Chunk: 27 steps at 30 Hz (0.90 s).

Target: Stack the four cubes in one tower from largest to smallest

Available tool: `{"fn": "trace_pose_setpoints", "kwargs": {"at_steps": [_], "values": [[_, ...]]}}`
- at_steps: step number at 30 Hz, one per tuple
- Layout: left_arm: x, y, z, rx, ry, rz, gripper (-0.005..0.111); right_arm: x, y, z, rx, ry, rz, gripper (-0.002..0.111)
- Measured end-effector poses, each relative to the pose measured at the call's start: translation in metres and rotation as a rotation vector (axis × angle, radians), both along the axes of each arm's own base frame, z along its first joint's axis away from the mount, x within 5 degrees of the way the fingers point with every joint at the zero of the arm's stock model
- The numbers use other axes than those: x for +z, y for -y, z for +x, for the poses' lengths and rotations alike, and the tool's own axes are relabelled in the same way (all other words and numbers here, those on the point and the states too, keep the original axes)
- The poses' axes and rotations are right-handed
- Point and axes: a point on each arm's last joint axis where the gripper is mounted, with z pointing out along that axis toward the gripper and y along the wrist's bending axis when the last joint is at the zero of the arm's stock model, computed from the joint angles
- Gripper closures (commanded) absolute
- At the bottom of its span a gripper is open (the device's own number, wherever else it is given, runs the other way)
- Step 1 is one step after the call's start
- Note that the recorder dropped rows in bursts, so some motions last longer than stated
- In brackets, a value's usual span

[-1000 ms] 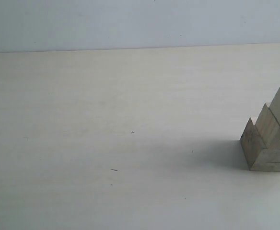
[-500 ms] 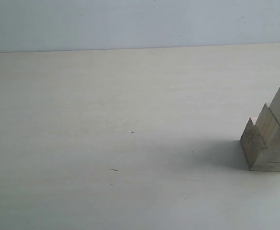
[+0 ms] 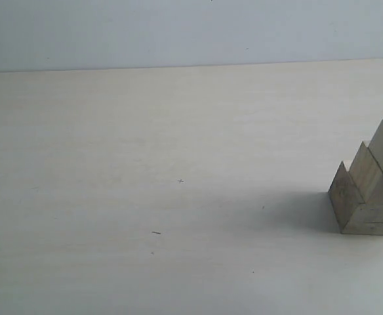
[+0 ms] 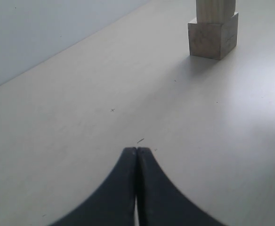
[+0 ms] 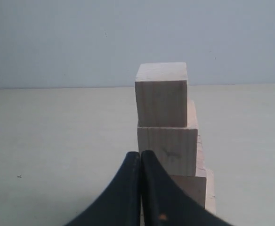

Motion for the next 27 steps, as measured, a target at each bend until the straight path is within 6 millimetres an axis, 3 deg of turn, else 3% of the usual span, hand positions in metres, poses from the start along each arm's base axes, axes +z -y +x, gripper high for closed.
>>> {"fn": "trace_pose_setpoints", "kwargs": {"at_steps": [9,15,27], "values": [[0.000,0.000,0.000,0.000,0.000,0.000,0.107,-0.001,0.000,-0.001,0.002,-0.001,-0.001,0.108],[0.000,0.000,0.000,0.000,0.001,0.001,0.107,-0.016,0.000,0.001,-0.001,-0.032,-0.002,0.108],[0.000,0.000,0.000,0.000,0.001,0.001,0.107,-0.011,0.002,0.002,-0.040,0.009,0.108,0.108]]}}
